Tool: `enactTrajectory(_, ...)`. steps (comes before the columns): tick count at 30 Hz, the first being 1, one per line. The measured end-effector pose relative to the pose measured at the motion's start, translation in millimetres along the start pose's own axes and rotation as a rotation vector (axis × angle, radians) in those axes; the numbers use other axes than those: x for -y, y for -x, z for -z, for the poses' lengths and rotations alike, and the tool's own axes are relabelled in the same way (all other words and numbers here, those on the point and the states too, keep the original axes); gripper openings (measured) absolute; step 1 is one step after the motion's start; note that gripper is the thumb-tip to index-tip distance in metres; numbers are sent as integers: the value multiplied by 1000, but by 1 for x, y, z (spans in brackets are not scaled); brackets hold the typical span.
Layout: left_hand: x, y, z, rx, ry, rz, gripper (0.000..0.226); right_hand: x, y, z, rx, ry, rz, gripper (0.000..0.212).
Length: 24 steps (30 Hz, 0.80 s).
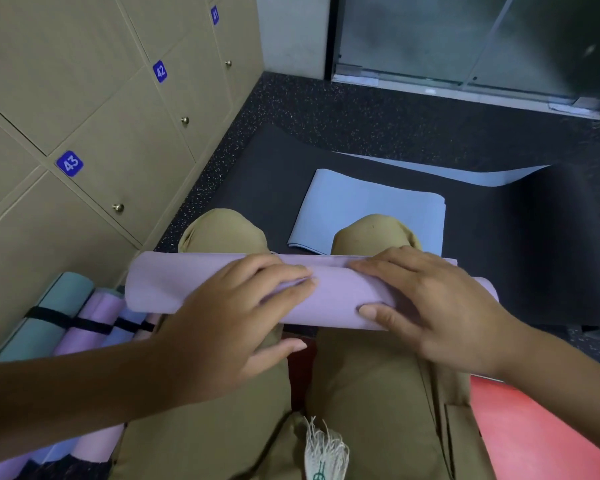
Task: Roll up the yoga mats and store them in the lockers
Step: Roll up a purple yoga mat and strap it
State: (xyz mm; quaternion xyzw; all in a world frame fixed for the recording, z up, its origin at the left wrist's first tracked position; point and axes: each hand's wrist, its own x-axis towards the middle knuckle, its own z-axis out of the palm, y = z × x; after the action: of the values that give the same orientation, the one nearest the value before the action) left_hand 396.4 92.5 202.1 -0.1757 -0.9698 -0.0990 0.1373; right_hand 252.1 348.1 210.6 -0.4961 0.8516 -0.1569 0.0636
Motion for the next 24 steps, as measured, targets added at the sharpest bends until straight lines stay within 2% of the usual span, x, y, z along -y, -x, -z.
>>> enactTrajectory(4, 5, -6, -6, 34, -79, -7, 74, -8, -15, 2, 33, 46, 25, 55)
enactTrajectory(12, 19, -32, -20, 11, -204, 19, 82, -5, -3, -4, -268, 153, 7, 38)
enactTrajectory(20, 45, -75, -27, 154, -213, 100, 83, -14, 10, -21, -300, 215, -49, 62)
enactTrajectory(24, 53, -92, -21, 320, -216, 180, 85, -21, -1, -25, -321, 216, -66, 66)
